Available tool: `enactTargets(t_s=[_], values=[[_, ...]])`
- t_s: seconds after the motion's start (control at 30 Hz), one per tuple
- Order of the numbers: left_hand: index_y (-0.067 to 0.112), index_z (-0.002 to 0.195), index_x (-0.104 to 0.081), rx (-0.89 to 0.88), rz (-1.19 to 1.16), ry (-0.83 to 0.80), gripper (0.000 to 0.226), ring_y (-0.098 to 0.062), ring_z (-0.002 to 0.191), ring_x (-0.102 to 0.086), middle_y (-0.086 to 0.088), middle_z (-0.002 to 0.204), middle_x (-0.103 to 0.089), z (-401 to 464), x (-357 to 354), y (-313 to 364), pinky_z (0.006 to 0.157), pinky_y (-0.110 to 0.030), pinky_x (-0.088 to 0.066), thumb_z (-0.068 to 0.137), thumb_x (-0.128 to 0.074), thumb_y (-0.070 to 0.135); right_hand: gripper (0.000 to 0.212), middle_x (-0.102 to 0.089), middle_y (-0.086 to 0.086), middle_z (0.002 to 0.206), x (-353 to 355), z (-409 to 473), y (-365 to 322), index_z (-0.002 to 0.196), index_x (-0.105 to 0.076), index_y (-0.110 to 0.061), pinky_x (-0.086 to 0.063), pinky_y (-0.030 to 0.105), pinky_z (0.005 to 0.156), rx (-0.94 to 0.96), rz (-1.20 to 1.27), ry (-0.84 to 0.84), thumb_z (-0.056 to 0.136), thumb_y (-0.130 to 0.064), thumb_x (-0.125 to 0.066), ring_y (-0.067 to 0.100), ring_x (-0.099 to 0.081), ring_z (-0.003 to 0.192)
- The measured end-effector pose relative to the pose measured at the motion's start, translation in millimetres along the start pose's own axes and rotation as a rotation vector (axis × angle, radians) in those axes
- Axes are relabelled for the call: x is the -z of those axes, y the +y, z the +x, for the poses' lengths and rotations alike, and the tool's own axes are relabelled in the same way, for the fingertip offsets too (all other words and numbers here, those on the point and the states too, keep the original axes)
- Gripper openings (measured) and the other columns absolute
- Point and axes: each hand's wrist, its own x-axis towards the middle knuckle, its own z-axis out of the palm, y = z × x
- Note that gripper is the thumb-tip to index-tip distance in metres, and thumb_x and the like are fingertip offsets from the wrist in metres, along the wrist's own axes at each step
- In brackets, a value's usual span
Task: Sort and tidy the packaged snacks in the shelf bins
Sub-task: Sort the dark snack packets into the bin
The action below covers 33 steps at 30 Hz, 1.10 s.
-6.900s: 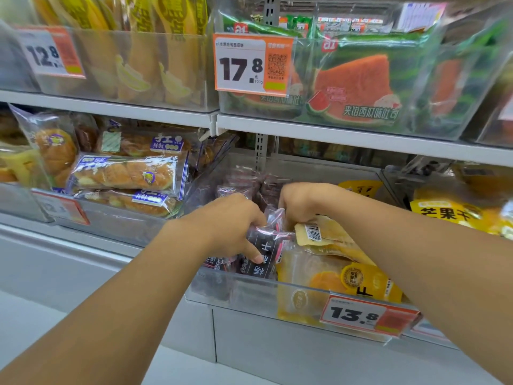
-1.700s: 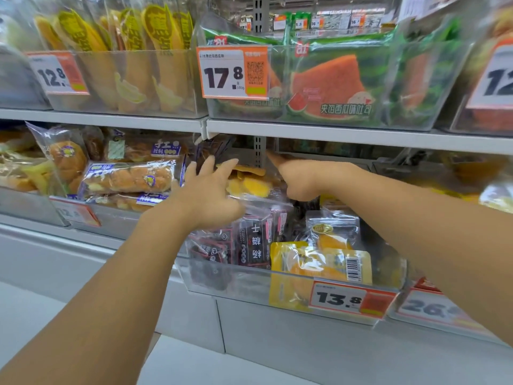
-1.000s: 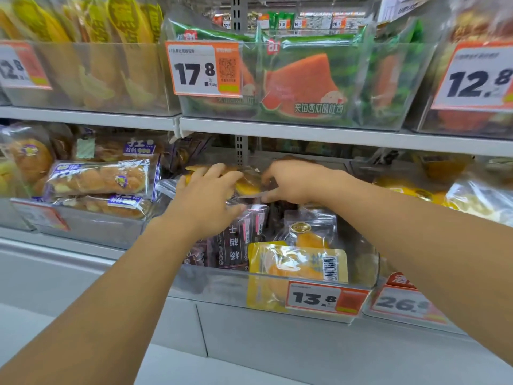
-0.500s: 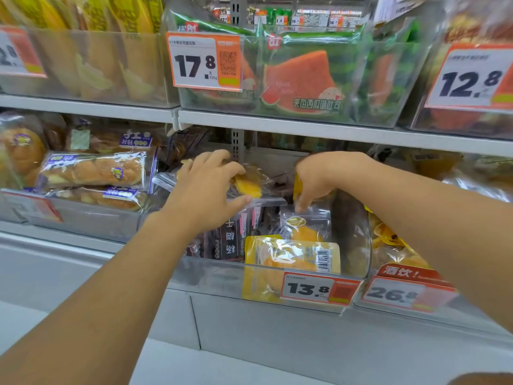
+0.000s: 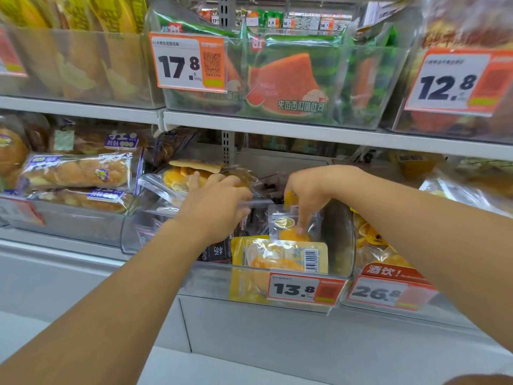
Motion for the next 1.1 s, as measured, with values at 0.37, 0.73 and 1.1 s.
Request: enactTargets(t_s=[0.37,0.73,1.1], values=[[0.038,0.125,-0.068,0.268,-0.027,0.113,0.041,-0.032,0.119,-0.050,-0.005,0.123,-0.059,9,5,-19,0.097,-0.045,-0.042,0.096,-0.055,0.012,0.015,-0.073,-0.003,0.081,-7,10,13,0.091,-0.080,-0.018,-0.052,0.030,0.067,0.094,0.182,0.184,0.087,-0.031,-0.076,0.016,-0.066,0.077],[0.030,0.129,-0.058,0.088,-0.056,0.075,0.049,-0.025,0.120,-0.053,0.003,0.123,-0.062,-5,1,-10,0.108,-0.050,-0.036,0.082,-0.061,0.045,0.044,-0.064,-0.001,0.125,-9,-13,18,0.125,-0.065,-0.034,-0.055,0.043,0.088,0.119,-0.107,0.193,0.092,-0.007,-0.059,0.026,-0.062,0.107],[0.042,0.113,-0.070,-0.175,-0.109,0.001,0.019,-0.019,0.137,-0.034,0.009,0.151,-0.041,-19,0,-23,0.112,-0.045,-0.032,0.095,-0.063,0.040,0.049,-0.043,-0.004,0.072,-20,-3,-47,0.072,-0.041,-0.018,-0.044,0.038,0.076,0.024,-0.169,0.303,0.095,-0.059,-0.052,0.018,-0.048,0.073]])
